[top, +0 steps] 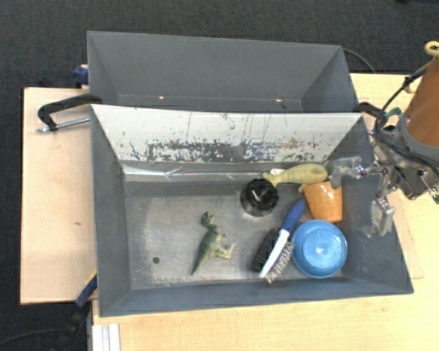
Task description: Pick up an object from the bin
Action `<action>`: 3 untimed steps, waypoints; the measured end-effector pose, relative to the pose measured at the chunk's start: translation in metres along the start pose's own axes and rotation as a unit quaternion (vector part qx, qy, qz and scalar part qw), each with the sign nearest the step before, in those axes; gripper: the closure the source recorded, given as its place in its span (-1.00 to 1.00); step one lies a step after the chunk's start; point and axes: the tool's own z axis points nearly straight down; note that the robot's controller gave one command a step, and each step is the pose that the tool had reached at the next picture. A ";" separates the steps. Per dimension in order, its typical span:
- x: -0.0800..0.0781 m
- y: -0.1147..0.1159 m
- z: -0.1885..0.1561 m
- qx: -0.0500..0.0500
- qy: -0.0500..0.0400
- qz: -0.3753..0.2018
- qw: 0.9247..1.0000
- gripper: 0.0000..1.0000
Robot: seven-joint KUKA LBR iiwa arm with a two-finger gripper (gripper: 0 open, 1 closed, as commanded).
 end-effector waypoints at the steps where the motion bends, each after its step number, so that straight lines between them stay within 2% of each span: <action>1: -0.035 0.046 -0.032 0.000 -0.002 -0.080 0.997 -1.00; 2: -0.038 0.083 0.127 -0.004 0.005 -0.114 0.993 -1.00; 3: -0.044 0.095 0.170 -0.003 0.004 -0.223 0.975 -1.00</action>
Offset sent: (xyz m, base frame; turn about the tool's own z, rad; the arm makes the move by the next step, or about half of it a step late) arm 0.0128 0.0532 0.0300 -0.1593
